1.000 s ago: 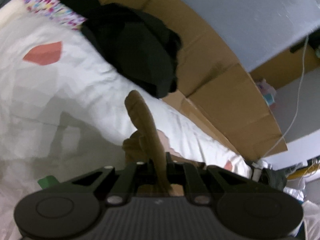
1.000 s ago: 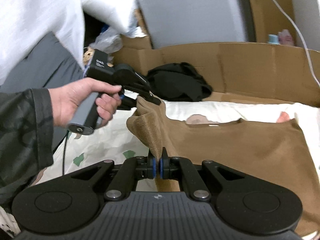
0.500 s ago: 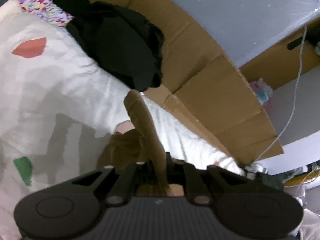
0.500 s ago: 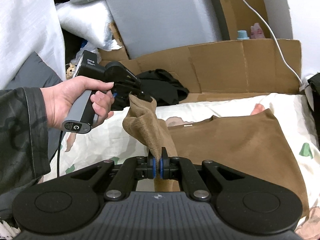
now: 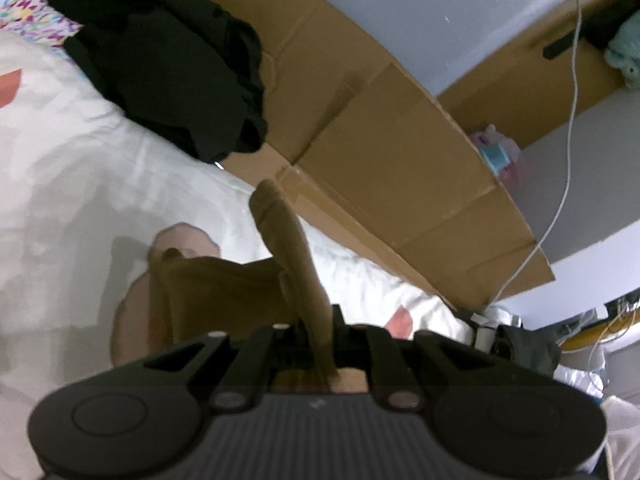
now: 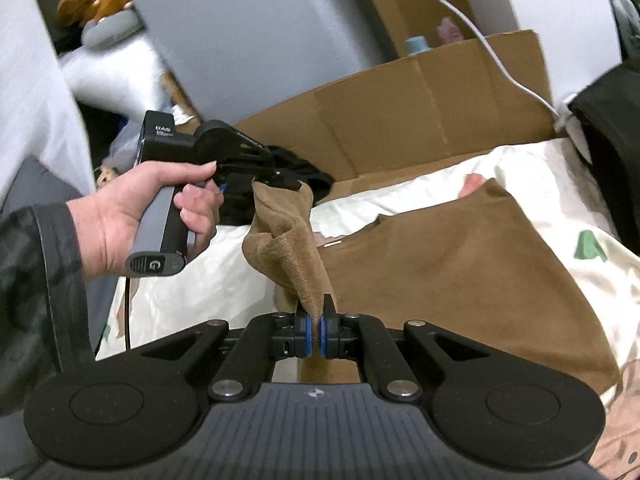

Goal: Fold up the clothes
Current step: 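Lift the pinched shirt corner up with both grippers, then carry the held corner across the shirt and lower it with both grippers, then open both grippers to release the corner onto the shirt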

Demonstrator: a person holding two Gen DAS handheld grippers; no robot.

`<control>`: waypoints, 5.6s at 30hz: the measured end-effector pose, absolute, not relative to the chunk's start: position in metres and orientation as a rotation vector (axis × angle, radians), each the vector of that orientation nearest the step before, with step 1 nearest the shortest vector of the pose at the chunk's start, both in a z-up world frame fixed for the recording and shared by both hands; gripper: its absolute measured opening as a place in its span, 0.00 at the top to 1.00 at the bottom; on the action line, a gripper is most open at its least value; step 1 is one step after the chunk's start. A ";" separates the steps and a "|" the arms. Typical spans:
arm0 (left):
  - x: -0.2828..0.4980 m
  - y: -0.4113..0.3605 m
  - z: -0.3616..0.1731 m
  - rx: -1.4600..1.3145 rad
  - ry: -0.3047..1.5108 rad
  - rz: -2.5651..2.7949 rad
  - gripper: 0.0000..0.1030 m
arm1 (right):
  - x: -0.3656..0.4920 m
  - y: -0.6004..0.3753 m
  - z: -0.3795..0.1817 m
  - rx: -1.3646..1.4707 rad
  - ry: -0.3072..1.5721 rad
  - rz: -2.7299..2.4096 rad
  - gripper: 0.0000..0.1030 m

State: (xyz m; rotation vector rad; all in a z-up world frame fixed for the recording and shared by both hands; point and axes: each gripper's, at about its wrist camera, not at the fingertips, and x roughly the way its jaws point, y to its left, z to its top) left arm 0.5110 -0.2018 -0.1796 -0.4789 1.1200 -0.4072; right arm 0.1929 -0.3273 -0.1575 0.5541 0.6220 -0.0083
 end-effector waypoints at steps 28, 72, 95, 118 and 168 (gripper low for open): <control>0.473 -0.356 -0.222 -0.122 1.154 -0.460 0.91 | 0.146 -0.413 -0.252 0.887 0.674 -0.156 0.96; 0.446 -0.446 -0.256 0.118 1.201 -0.448 0.89 | 0.108 -0.459 -0.292 0.990 0.703 -0.240 0.97; 0.447 -0.450 -0.251 0.154 1.222 -0.452 0.70 | 0.096 -0.482 -0.300 1.059 0.647 -0.296 0.92; 0.444 -0.452 -0.245 0.166 1.264 -0.432 0.92 | 0.097 -0.484 -0.305 1.067 0.610 -0.307 0.96; 0.441 -0.407 -0.177 0.099 1.184 -0.499 0.39 | 0.091 -0.495 -0.265 0.931 0.585 -0.431 0.55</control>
